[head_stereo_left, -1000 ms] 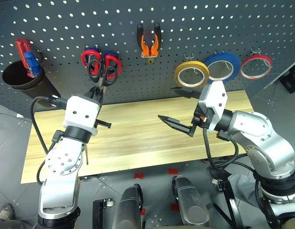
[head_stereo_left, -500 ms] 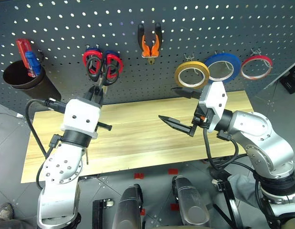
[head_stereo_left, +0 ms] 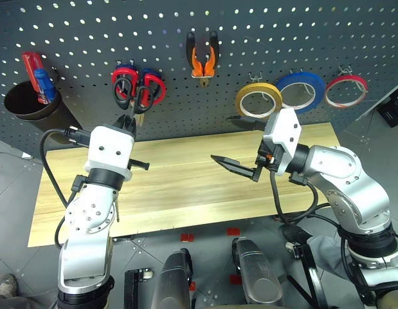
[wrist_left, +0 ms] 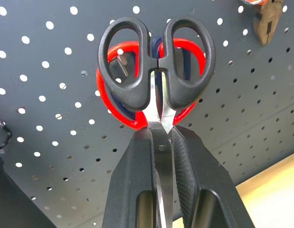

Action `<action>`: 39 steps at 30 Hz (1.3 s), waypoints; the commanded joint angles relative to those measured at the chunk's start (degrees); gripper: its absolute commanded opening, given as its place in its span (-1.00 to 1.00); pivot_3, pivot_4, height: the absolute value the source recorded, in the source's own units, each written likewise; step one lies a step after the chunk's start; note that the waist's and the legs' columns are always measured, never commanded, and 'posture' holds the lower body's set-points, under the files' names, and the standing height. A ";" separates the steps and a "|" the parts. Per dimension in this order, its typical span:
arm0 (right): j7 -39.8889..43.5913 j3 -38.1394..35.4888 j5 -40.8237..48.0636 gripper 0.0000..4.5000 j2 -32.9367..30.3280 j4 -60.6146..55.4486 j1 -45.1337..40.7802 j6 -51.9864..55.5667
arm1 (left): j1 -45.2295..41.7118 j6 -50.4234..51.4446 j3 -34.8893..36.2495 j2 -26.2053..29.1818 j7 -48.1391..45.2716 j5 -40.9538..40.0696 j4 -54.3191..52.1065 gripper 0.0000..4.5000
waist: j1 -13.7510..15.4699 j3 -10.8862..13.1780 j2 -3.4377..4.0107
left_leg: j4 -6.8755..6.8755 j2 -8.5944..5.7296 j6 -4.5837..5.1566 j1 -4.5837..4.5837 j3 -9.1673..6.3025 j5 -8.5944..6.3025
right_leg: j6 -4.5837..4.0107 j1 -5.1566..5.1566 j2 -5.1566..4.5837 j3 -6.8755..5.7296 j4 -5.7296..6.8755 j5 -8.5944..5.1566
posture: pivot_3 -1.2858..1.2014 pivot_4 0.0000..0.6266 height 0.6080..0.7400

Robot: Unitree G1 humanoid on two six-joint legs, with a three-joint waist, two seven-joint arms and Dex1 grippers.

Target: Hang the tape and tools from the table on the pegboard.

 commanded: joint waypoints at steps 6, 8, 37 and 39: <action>0.38 -0.34 0.17 1.00 1.03 -1.83 -0.98 -1.16 | 0.33 -1.28 0.89 -0.87 -0.45 -2.11 1.90 -0.20 | -0.04 -0.01 -0.01 | 0.02 0.01 0.00 0.00 -0.01 0.00 | 0.00 0.00 0.00 -0.02 0.01 0.00 | -0.16 0.01 1.00; 0.21 -0.24 0.26 1.00 1.12 -2.19 -0.64 -0.83 | 0.94 -0.84 1.04 -1.22 -0.39 -2.52 1.90 0.08 | -0.04 -0.01 -0.01 | 0.02 0.01 0.00 -0.01 0.00 0.01 | 0.00 0.00 0.00 -0.02 0.01 0.01 | -0.16 0.01 1.00; -14.59 12.34 -2.57 1.00 10.91 -3.02 -8.52 29.49 | -8.98 21.10 21.34 4.74 -2.55 -22.75 45.75 0.91 | -0.05 -0.05 -0.09 | 0.11 0.01 -0.01 -0.01 -0.18 0.01 | -0.01 -0.02 0.01 -0.22 0.06 0.01 | -0.15 0.14 1.00; -14.77 12.36 -2.54 1.00 11.46 -2.63 -9.48 30.18 | -10.76 20.37 20.98 5.43 -2.63 -22.71 49.58 0.91 | -0.07 -0.05 -0.09 | 0.10 0.02 -0.01 -0.01 -0.18 0.01 | -0.02 -0.03 0.01 -0.24 0.06 0.01 | -0.15 0.14 1.00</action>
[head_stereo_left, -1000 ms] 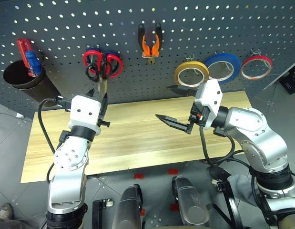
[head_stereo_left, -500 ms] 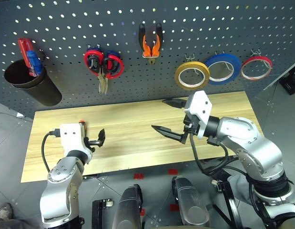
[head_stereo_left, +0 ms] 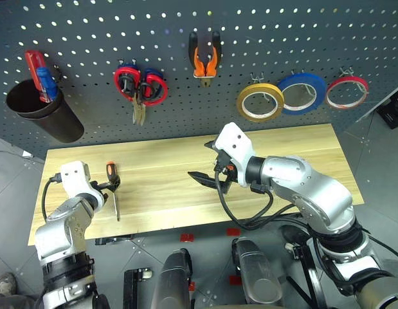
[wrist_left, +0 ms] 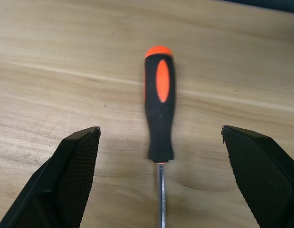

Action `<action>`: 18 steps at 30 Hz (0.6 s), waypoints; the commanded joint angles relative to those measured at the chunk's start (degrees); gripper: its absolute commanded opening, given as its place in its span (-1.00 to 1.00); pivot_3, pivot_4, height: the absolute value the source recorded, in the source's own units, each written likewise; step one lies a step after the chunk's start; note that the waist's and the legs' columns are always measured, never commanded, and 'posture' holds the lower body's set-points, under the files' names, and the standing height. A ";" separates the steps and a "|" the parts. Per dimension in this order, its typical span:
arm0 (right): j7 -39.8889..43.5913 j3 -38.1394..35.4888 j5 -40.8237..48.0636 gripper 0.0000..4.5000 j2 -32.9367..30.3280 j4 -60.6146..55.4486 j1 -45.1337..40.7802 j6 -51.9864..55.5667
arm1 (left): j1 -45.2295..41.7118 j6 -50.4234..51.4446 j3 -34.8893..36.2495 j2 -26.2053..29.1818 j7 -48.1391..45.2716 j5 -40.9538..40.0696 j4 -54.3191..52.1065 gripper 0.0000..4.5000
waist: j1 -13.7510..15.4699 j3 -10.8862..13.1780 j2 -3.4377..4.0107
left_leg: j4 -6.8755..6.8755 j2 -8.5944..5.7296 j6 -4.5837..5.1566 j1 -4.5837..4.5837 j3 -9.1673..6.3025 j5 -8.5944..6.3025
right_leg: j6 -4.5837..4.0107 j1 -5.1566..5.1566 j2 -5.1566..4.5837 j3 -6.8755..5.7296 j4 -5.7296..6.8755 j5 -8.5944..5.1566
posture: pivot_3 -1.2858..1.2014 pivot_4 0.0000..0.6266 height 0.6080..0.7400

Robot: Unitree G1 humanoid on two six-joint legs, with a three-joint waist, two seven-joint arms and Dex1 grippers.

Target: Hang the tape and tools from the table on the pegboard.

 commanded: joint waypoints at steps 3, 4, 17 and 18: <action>-0.39 0.25 -0.19 1.00 1.35 -0.33 -2.81 1.54 | -3.99 -3.48 -1.42 2.55 -0.76 0.37 9.99 0.91 | 0.02 -0.01 -0.01 | 0.01 0.00 0.00 0.00 -0.02 0.00 | -0.01 0.01 -0.03 -0.04 0.00 0.01 | -0.15 0.14 1.00; -0.41 0.22 -0.25 1.00 1.34 -0.18 -3.04 1.75 | -4.58 -3.99 -2.08 3.07 -0.98 0.76 11.54 0.83 | 0.02 -0.01 -0.01 | 0.01 -0.01 -0.01 0.00 -0.01 0.00 | -0.01 0.01 -0.05 -0.04 0.01 0.01 | -0.15 0.14 1.00; 2.98 -1.00 0.07 1.00 -2.41 -1.60 -3.08 0.20 | -6.01 -9.04 -5.87 7.14 -4.82 0.84 17.25 -0.70 | -0.17 -0.01 -0.01 | 0.00 -0.01 -0.01 -0.01 -0.02 0.01 | -0.02 0.00 -0.10 -0.11 -0.04 0.01 | -0.18 0.10 1.00; 4.53 -1.10 0.27 1.00 -3.55 -2.72 -2.27 -2.00 | -4.66 -9.00 -5.83 7.56 -5.64 0.55 15.30 -0.70 | -0.28 -0.01 -0.01 | 0.00 -0.01 -0.01 -0.01 -0.02 0.01 | -0.02 0.00 -0.11 -0.11 -0.05 0.01 | -0.18 0.09 1.00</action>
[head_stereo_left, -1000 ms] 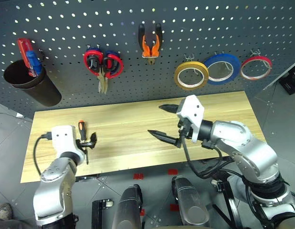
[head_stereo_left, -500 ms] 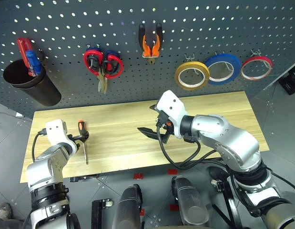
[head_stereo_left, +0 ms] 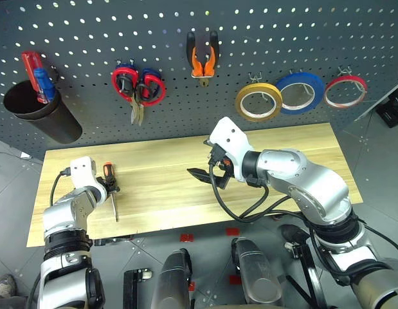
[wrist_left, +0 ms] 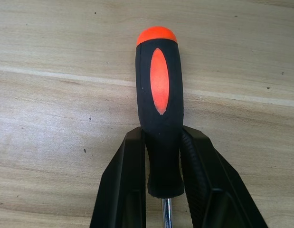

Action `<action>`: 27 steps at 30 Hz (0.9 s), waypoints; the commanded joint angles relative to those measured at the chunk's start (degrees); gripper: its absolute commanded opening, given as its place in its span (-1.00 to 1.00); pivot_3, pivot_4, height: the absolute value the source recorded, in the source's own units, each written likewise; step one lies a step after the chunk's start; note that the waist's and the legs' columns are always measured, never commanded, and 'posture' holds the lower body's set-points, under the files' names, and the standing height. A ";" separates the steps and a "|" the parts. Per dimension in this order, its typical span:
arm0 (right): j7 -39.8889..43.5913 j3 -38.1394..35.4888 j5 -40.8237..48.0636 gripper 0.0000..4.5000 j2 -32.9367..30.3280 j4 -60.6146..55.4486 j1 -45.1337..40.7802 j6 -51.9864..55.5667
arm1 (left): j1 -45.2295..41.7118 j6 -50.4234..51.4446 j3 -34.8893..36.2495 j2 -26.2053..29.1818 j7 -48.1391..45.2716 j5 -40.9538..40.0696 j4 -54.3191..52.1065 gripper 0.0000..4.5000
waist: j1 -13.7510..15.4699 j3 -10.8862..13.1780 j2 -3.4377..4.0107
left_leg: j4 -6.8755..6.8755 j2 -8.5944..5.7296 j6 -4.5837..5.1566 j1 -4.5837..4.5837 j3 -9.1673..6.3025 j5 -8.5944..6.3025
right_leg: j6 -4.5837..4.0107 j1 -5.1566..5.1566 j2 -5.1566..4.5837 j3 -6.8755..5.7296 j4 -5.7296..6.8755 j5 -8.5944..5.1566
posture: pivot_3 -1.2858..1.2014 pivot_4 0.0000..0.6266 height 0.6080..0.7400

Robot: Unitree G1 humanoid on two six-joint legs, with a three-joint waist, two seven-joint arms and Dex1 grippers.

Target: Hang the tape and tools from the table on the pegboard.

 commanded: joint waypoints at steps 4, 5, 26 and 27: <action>8.30 -3.02 1.67 1.00 -4.88 -8.00 4.35 -13.32 | 10.26 0.49 1.05 3.95 -5.10 -2.11 -14.96 -0.70 | -0.35 -0.01 -0.02 | -0.10 0.04 -0.01 -0.03 0.02 0.00 | 0.00 -0.04 -0.07 -0.02 -0.09 0.00 | -0.17 0.04 1.00; 9.16 -3.97 2.45 1.00 -4.95 -8.43 4.75 -14.54 | 12.10 -0.09 1.44 4.17 -5.70 -2.48 -17.81 -0.70 | -0.37 -0.02 -0.03 | -0.10 0.04 -0.01 -0.03 0.01 0.00 | 0.00 -0.05 -0.08 -0.04 -0.07 0.00 | -0.17 0.03 1.00; 18.75 -11.67 8.15 1.00 -2.72 2.08 -0.28 -29.27 | 17.64 -5.88 18.10 7.82 -10.29 -27.44 -58.84 -0.70 | 1.61 -3.30 -0.53 | -0.13 0.02 -0.20 -0.12 -0.11 0.11 | -0.07 -0.01 -0.05 -0.28 -0.11 0.05 | -0.04 -0.44 1.00; 19.11 -11.60 7.99 1.00 -2.65 2.75 -0.63 -29.83 | 17.07 -6.09 18.74 8.35 -9.54 -27.65 -58.88 -0.70 | 1.74 -3.68 -0.53 | -0.13 0.02 -0.20 -0.12 -0.10 0.11 | -0.07 -0.01 -0.05 -0.27 -0.12 0.05 | -0.04 -0.46 1.00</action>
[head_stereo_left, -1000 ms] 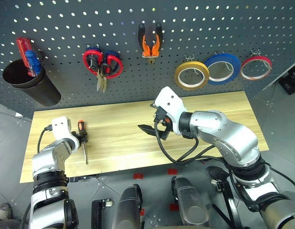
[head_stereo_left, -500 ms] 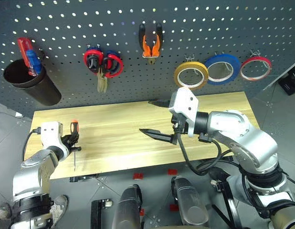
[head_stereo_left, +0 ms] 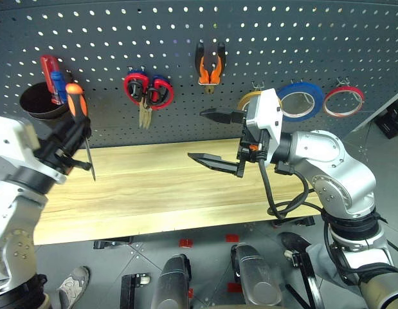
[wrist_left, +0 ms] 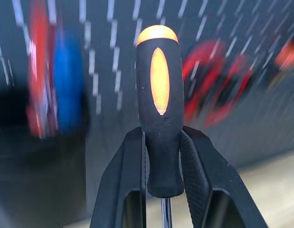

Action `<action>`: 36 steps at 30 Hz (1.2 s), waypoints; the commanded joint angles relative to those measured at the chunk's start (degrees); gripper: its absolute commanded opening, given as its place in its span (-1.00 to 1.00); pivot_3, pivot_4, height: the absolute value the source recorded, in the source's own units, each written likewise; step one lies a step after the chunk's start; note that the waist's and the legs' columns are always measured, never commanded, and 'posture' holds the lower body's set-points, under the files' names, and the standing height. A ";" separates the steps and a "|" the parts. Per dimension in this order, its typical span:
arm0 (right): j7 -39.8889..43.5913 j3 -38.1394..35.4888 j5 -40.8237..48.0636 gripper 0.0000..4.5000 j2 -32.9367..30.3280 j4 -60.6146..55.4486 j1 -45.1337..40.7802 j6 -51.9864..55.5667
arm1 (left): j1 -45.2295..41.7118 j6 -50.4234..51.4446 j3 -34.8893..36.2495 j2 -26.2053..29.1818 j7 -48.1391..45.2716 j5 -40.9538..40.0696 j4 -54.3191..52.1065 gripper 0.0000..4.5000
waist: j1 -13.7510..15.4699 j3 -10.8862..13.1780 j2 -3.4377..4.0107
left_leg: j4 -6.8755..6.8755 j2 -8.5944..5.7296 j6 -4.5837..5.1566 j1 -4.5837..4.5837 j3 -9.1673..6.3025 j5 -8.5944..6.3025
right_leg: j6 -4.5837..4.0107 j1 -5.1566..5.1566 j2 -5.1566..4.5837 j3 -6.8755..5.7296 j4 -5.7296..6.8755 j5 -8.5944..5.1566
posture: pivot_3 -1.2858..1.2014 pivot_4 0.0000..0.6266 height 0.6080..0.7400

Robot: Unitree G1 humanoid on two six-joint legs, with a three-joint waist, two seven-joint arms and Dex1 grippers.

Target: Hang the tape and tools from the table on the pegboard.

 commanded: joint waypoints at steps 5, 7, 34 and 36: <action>1.43 -0.98 -0.34 1.00 1.92 3.75 -4.78 -5.07 | -8.57 -3.39 6.20 6.02 4.29 -1.11 4.18 -0.70 | 1.28 -1.25 -0.22 | 0.03 -0.02 -0.09 0.02 -0.09 0.06 | 0.00 0.02 0.06 -0.06 0.08 0.00 | -0.03 -0.51 1.00; 0.89 -0.54 -1.28 1.00 2.97 5.44 -6.24 -5.80 | -12.21 -5.93 5.33 7.99 4.00 0.80 9.03 -0.70 | 1.58 -1.63 -0.19 | 0.03 -0.04 -0.14 0.02 -0.11 0.09 | 0.00 0.02 0.09 -0.05 0.08 0.00 | -0.03 -0.51 1.00; -2.12 0.67 -3.24 1.00 6.29 6.18 -8.15 -4.15 | -26.11 -22.39 -5.37 7.75 1.52 11.19 28.79 -0.70 | -2.95 -2.39 -0.30 | -0.02 -0.05 -0.20 0.02 -0.20 0.12 | 0.00 -0.01 0.07 -0.16 0.19 0.00 | -0.08 -0.45 1.00; -2.18 0.80 -3.22 1.00 6.39 6.33 -8.16 -4.24 | -24.64 -22.20 -4.49 7.57 2.11 11.07 28.24 -0.70 | -3.07 -2.40 -0.29 | -0.03 -0.05 -0.20 0.02 -0.20 0.12 | 0.00 -0.01 0.07 -0.16 0.22 0.00 | -0.08 -0.45 1.00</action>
